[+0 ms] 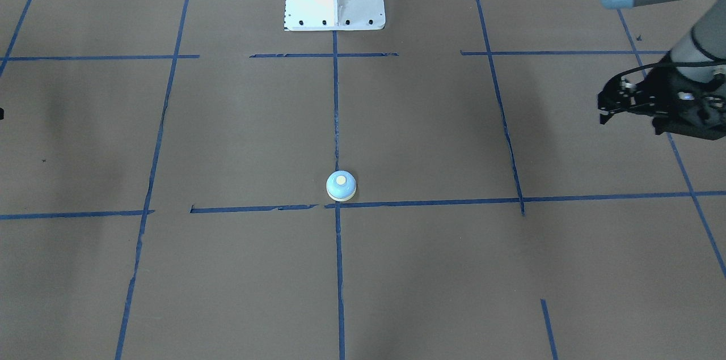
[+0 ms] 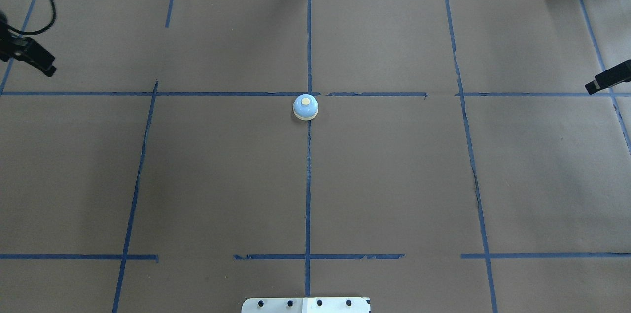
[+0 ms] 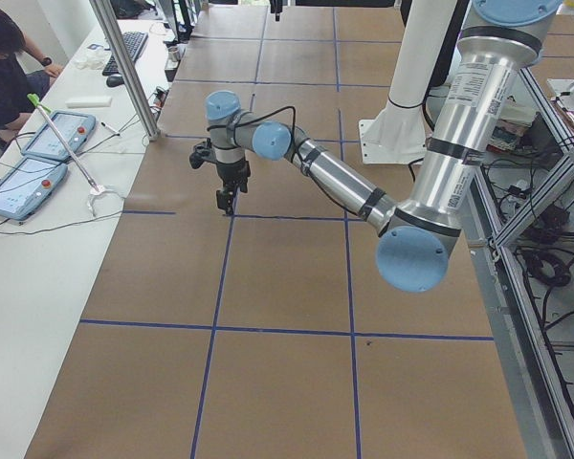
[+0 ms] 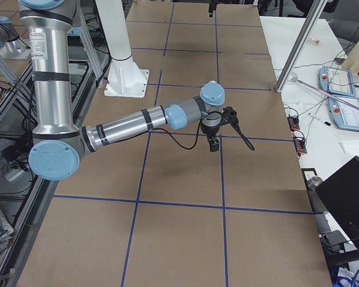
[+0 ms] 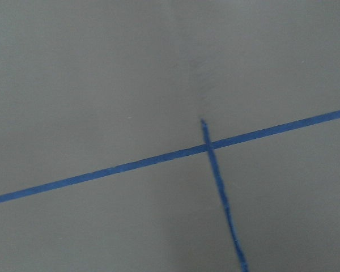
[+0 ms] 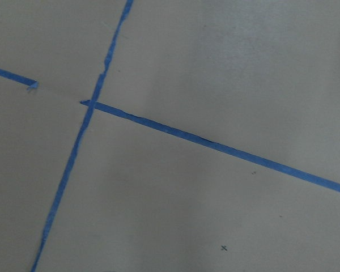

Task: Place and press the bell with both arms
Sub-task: 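Move the right gripper over the top of the bell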

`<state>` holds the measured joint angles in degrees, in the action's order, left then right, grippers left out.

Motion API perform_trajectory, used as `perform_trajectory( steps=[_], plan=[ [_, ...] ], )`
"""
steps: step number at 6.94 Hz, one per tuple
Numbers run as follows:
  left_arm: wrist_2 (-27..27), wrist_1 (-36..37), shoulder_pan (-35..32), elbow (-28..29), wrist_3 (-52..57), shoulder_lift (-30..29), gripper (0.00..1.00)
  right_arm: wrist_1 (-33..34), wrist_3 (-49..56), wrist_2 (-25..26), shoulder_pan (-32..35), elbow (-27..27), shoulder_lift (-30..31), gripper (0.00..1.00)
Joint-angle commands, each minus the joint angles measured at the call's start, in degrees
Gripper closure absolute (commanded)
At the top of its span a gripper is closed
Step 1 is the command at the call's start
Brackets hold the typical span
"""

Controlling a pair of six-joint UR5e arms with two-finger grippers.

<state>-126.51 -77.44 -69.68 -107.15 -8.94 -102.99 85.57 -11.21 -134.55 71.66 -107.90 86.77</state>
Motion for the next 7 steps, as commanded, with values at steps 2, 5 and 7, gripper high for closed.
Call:
perform_trajectory(
  steps=[2, 5, 7],
  plan=[
    [-0.22, -2.71, -11.59, 1.76, 11.17, 10.86, 0.00, 0.38, -13.59, 0.69, -10.54, 1.90, -11.41, 0.00],
    [-6.37, -2.89, -19.26, 6.34, 19.10, 14.30, 0.00, 4.65, -32.07, 6.49, -20.74, 6.79, -25.97, 0.00],
    [-6.47, -2.80, -20.23, 6.34, 18.87, 14.31, 0.00, 5.66, -41.47, 14.37, -26.89, 17.39, -38.62, 0.03]
  ],
)
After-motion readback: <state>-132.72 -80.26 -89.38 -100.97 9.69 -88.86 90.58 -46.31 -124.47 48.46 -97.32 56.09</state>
